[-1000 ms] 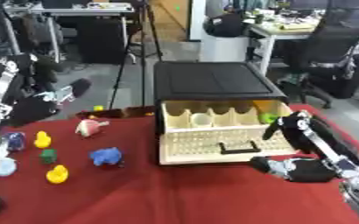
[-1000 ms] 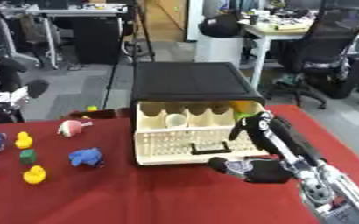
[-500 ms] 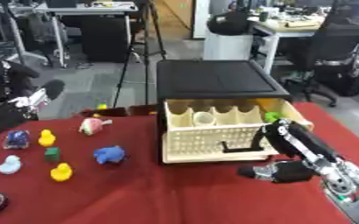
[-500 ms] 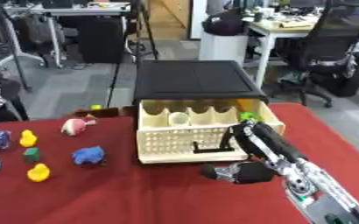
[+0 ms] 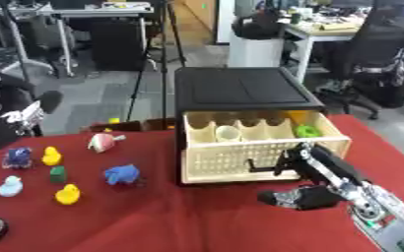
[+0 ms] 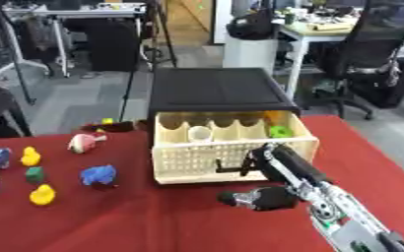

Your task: Pick up objects from table and place into drawer.

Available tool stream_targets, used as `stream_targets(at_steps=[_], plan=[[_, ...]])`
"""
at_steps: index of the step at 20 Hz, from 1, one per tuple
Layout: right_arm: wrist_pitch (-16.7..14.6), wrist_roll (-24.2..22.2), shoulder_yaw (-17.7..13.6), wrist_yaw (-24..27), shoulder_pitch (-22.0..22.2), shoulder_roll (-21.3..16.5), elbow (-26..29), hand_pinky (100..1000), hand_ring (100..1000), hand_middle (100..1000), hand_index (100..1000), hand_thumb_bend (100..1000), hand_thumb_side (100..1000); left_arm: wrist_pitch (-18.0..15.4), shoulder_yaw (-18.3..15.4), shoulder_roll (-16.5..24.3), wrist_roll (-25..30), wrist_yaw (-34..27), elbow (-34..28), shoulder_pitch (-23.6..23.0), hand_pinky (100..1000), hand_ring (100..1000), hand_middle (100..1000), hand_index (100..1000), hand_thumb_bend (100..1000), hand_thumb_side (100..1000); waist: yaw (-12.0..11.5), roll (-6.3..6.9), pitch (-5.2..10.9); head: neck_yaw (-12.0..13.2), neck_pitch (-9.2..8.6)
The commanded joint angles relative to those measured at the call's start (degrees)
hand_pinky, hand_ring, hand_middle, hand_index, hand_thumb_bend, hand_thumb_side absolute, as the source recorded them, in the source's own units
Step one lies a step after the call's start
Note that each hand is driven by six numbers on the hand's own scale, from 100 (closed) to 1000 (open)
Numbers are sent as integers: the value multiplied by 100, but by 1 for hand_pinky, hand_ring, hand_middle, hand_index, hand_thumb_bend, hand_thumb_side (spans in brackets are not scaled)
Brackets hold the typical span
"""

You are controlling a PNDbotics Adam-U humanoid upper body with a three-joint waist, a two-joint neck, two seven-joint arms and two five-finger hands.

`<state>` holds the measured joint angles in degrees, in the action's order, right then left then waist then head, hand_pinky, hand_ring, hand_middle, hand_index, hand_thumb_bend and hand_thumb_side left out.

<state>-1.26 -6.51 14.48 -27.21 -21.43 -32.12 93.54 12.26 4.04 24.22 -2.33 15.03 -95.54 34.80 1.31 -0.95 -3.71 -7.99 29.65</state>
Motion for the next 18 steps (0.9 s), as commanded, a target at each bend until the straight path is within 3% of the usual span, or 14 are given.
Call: stream_targets(at_steps=[1,18], plan=[[-12,-13,-11,-94,-97,-39,-146,100,100,157,592,814,740,-6,-73,123,-34,-37,-129,67,366,422,430,618,723,601,-17,20,62,-24,58],[27,-9,-3,-372,-155,61,-535,100,100,142,731,816,746,-20,-125,107,-60,-62,-163,-7,364,420,428,624,722,600,-46,43,68,-51,95]])
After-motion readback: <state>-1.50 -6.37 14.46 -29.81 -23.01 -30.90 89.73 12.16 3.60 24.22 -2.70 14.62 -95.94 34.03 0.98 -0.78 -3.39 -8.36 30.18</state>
